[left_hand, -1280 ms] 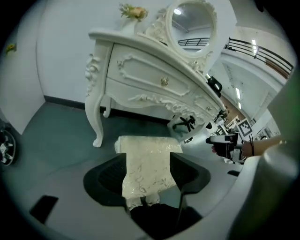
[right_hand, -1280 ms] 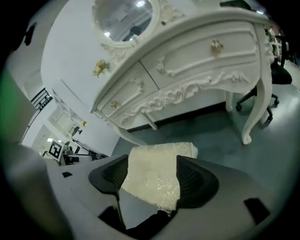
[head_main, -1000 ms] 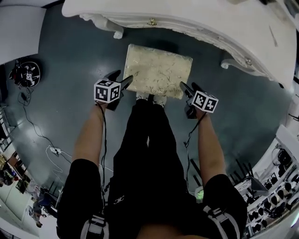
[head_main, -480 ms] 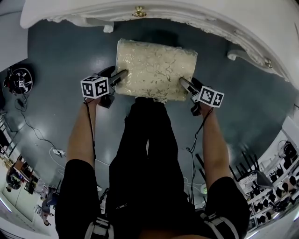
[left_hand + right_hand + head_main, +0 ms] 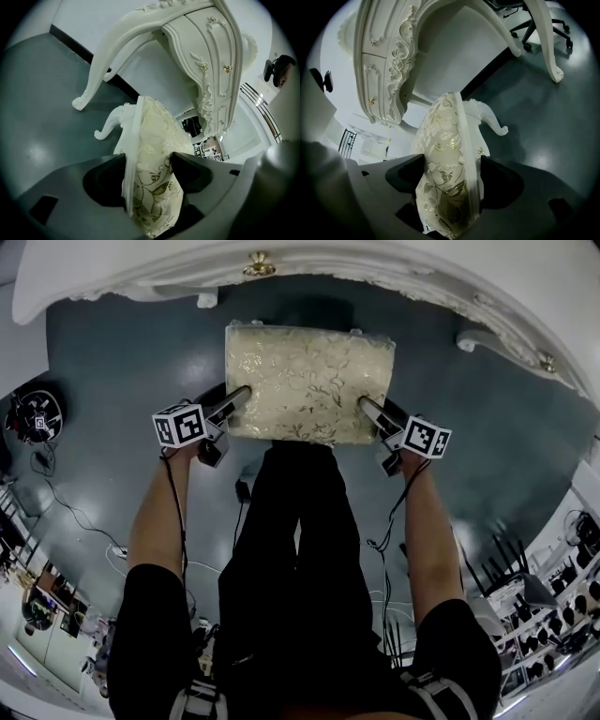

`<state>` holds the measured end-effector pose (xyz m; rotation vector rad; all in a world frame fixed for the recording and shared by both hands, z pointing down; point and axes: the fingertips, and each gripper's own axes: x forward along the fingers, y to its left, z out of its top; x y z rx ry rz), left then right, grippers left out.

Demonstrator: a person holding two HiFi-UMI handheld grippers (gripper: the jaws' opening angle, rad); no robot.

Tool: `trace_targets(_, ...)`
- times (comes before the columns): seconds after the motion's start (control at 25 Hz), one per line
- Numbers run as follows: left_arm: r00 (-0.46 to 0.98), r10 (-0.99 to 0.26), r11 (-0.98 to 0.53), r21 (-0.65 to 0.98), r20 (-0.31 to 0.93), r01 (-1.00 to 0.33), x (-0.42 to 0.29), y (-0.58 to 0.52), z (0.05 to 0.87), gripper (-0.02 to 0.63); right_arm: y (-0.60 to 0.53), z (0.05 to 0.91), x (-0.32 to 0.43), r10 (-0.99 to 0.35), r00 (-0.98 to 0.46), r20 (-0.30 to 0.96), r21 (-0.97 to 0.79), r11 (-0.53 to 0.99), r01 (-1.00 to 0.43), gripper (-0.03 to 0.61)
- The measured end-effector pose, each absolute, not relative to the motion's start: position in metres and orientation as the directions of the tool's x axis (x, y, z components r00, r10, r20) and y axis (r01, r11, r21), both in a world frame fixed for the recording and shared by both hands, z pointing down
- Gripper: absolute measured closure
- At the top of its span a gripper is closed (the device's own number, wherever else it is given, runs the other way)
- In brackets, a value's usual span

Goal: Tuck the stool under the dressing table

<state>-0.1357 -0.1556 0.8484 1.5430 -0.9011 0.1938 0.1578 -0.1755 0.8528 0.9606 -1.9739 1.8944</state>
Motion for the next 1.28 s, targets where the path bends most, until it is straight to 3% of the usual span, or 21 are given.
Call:
trace_targets(0.36, 0.678, -0.458, 0.035, 0.774, 0.575, -0.632, -0.135, -0.159, 0.840, 0.305, -0.177, 0.846, 0.159, -0.314, -0.711, 0.630, -0.757, -0.042, -0.652, 0.216)
trace_targets(0.8, 0.720, -0.469, -0.136, 0.763, 0.511, -0.631, -0.077, -0.233, 0.770, 0.310, -0.207, 0.777, 0.219, -0.441, -0.666, 0.602, -0.764, -0.076, -0.640, 0.221)
trace_targets(1.28, 0.661, -0.629, -0.174, 0.754, 0.410, -0.633, -0.016, -0.350, 0.760, 0.313, -0.335, 0.767, 0.285, -0.511, -0.688, 0.516, -0.784, 0.042, -0.619, 0.230)
